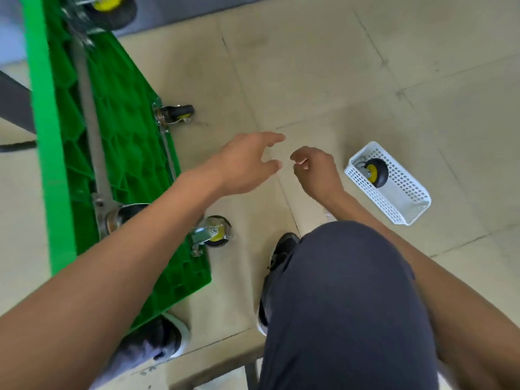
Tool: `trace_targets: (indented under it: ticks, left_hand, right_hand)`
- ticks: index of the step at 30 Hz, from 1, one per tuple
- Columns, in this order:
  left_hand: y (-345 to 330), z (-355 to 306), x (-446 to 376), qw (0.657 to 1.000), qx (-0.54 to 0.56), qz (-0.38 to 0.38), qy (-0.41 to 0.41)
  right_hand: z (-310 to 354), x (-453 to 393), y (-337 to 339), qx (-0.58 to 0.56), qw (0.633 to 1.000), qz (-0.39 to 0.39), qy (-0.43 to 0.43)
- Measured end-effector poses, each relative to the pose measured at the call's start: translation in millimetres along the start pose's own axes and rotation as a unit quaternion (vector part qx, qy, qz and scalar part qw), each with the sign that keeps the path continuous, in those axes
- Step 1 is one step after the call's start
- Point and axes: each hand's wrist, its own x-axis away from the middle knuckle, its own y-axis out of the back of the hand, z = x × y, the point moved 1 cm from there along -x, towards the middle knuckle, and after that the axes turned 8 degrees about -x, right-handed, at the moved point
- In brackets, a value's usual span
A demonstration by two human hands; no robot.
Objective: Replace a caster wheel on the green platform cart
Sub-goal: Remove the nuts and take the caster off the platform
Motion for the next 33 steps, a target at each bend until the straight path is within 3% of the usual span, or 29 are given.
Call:
trace_targets:
  ticks: [8, 16, 33]
  left_hand:
    - [110, 39, 107, 0.992, -0.06, -0.103, 0.028]
    - [129, 77, 171, 0.985, -0.081, -0.14, 0.063]
    - [103, 129, 184, 0.969, -0.208, -0.136, -0.01]
  right_hand:
    - [160, 5, 48, 0.0, 0.989, 0.06, 0.132]
    - [268, 60, 38, 0.017, 0.968, 0.137, 0.212]
    - [236, 124, -74, -0.035, 0.948, 0.295, 0.111]
